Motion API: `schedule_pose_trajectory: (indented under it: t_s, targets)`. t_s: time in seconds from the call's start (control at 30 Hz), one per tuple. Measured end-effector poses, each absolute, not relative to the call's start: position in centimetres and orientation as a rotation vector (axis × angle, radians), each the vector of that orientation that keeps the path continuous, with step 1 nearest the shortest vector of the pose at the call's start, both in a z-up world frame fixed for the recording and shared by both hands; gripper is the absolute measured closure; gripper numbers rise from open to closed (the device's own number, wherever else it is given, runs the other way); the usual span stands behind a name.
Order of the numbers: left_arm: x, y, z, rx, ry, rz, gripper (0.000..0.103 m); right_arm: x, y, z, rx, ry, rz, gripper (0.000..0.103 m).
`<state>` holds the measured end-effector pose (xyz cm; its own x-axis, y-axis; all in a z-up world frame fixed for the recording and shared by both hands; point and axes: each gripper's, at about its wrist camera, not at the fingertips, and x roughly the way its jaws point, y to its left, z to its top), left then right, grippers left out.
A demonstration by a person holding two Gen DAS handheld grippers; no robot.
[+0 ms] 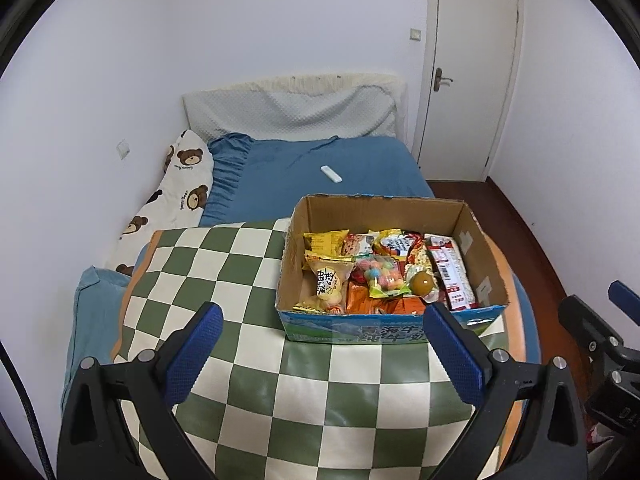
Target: Organize snacks
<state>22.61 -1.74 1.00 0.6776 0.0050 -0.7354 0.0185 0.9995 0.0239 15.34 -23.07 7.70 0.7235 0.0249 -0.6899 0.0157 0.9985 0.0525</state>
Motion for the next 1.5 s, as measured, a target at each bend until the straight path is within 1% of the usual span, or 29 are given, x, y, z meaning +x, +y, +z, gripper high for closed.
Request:
schedule_pose_trajectory:
  t_s: [0.23,0.57,1.5]
  targets:
    - [25.3,-2.3,-0.8,0.053,0.857,-0.006,0.0,18.8,-23.2,5.8,0.04,0.79,-0.009,0.0]
    - [26.9,-2.6,-1.9,0.058,0.877,-0.007,0.0,21.5,-23.4,3.9,0.025,0.829,-0.024,0.0]
    - [27.0,-2.6,-2.2,0.042,0.881,-0.014,0.0,22.0,-23.3,3.1,0.026,0.849,-0.029,0.0]
